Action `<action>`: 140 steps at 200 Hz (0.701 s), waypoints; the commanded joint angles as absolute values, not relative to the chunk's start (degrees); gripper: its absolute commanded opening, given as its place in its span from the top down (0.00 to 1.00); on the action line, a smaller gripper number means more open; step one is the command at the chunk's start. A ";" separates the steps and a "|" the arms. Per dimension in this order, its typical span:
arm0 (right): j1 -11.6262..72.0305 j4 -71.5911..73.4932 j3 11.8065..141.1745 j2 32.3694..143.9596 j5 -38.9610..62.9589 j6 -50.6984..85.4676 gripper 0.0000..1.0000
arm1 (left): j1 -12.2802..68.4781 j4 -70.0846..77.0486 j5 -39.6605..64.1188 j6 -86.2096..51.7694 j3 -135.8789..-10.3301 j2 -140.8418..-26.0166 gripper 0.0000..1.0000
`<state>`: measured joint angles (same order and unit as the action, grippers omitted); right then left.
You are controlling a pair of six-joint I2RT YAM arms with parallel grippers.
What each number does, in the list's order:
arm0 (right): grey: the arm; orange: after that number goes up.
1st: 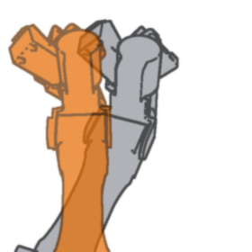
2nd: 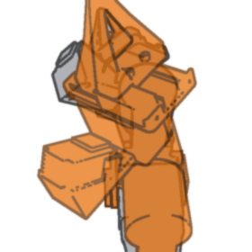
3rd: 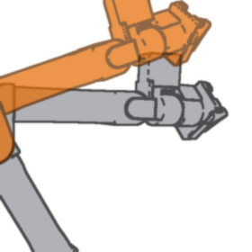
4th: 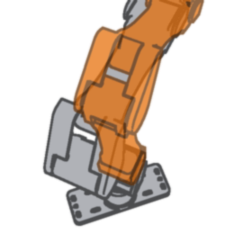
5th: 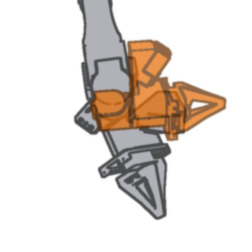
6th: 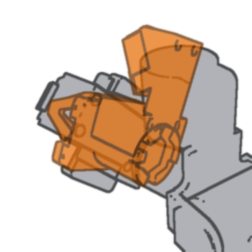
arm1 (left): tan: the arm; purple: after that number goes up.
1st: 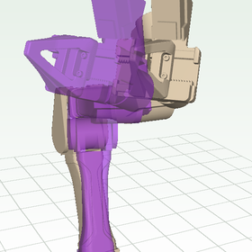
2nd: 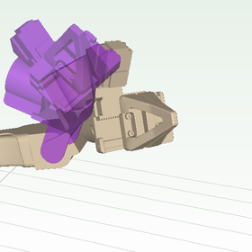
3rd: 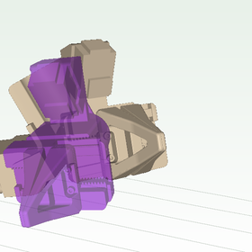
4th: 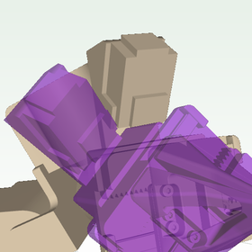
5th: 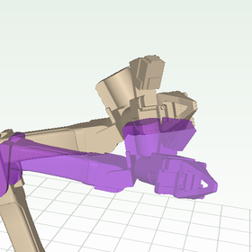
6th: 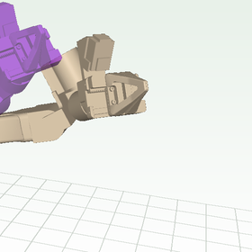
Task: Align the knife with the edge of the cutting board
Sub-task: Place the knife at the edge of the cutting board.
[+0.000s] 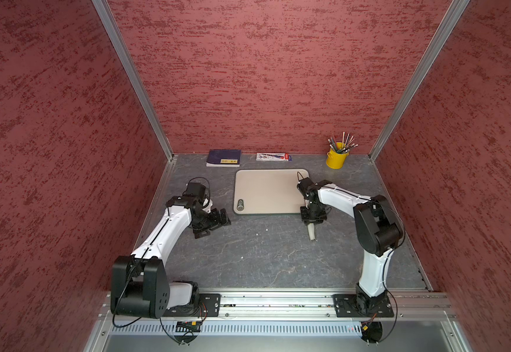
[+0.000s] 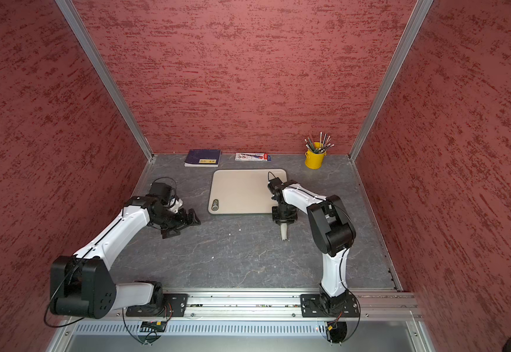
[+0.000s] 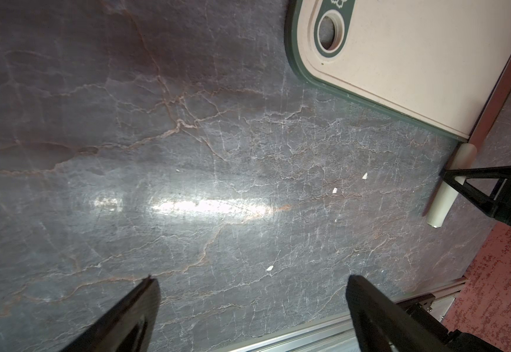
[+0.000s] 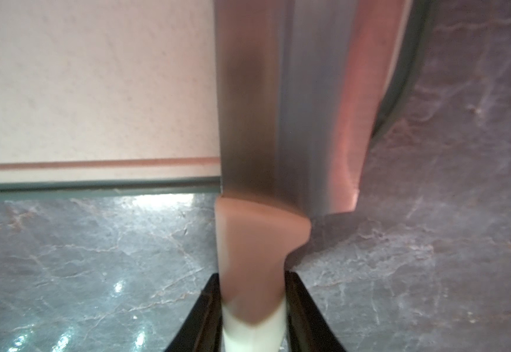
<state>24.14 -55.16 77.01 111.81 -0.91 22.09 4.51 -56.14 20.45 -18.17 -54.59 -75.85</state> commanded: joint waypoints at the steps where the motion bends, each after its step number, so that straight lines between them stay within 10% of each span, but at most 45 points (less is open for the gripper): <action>1: 23.27 -55.10 78.83 111.58 -3.25 23.24 0.68 | 4.81 -56.60 19.50 -18.10 -55.02 -76.11 0.00; 140: 23.20 -54.82 78.75 112.32 -1.83 23.46 0.59 | 5.16 -56.51 19.16 -18.08 -55.07 -76.32 0.00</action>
<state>23.62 -55.09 77.01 111.81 -0.89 22.61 4.84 -56.14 19.55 -18.17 -54.59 -75.85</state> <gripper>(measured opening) 0.402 0.997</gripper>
